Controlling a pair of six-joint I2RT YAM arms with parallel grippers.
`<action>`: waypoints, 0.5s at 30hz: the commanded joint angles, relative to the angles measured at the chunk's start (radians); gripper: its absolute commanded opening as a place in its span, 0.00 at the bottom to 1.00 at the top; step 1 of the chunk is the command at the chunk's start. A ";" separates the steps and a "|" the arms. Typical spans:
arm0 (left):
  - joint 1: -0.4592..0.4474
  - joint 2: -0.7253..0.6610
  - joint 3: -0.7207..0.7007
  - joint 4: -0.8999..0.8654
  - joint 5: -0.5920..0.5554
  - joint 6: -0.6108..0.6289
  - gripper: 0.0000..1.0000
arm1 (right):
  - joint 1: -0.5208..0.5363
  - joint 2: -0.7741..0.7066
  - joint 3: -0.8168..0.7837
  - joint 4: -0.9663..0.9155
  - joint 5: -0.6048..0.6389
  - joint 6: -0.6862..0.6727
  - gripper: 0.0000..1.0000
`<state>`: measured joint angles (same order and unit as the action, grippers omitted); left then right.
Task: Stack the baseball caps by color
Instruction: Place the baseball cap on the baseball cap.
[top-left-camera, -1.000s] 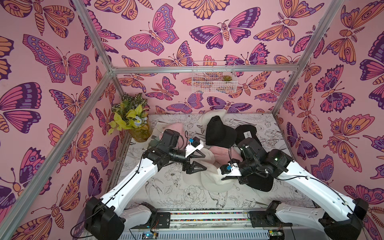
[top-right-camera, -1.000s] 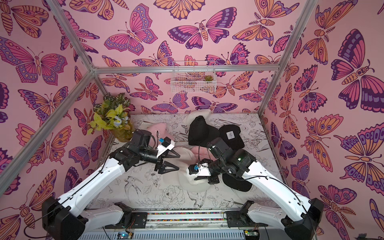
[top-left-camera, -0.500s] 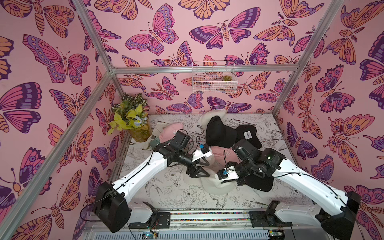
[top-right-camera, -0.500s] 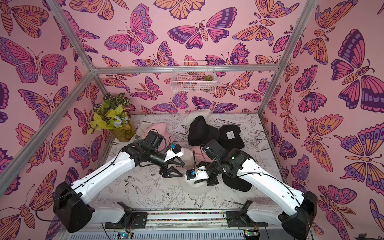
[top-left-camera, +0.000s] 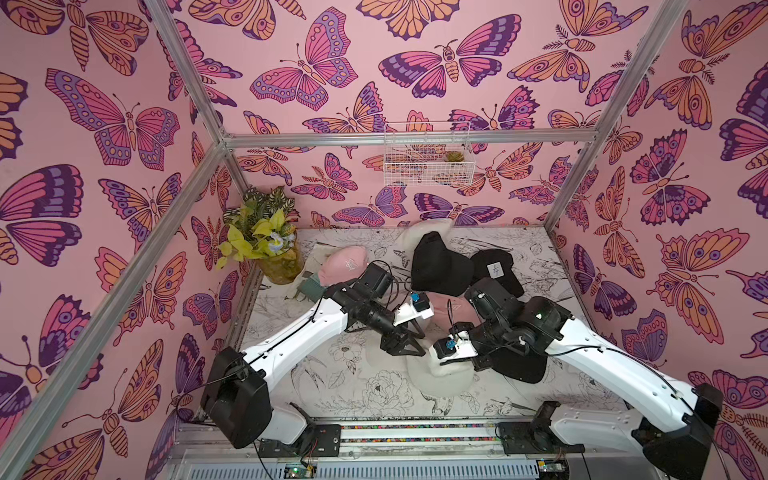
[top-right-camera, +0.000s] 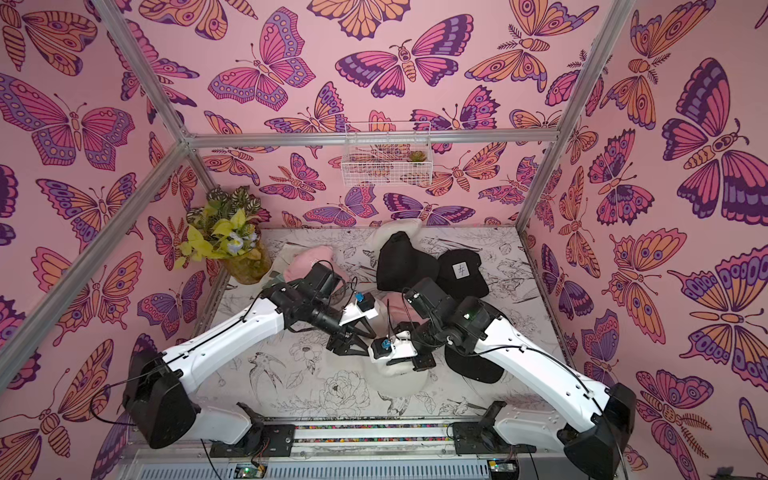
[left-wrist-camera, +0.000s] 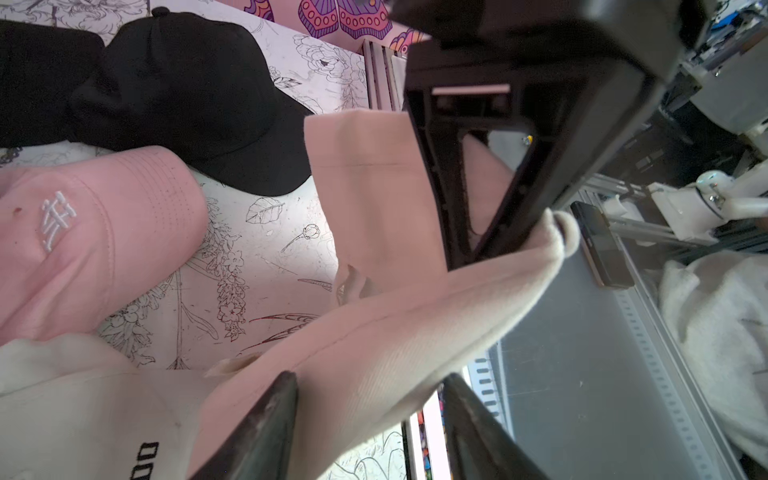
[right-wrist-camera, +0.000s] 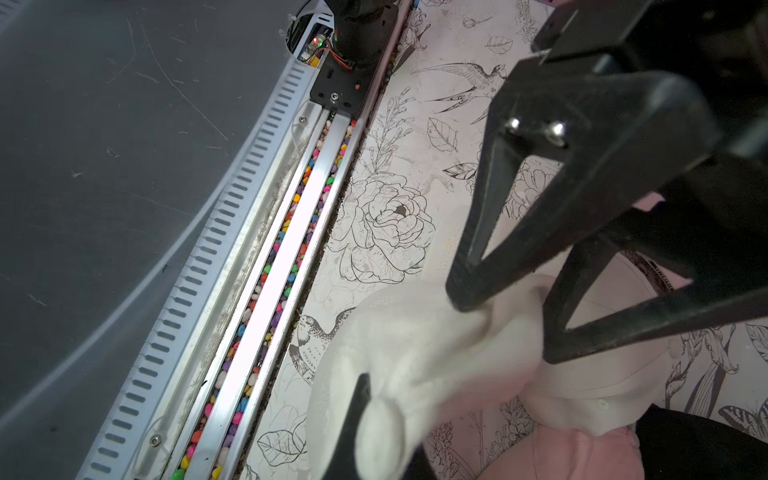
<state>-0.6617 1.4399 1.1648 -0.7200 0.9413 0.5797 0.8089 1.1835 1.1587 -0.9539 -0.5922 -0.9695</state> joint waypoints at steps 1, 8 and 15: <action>0.003 -0.019 -0.005 -0.026 0.033 0.056 0.54 | 0.007 -0.014 0.016 -0.010 -0.017 -0.012 0.00; 0.028 -0.034 -0.018 -0.036 -0.014 0.083 0.50 | 0.008 -0.021 0.021 -0.027 -0.012 -0.025 0.00; 0.041 0.014 0.018 -0.043 0.009 0.095 0.40 | 0.008 -0.017 0.030 -0.035 -0.013 -0.036 0.00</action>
<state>-0.6285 1.4273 1.1606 -0.7364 0.9344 0.6514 0.8089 1.1831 1.1587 -0.9630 -0.5919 -0.9810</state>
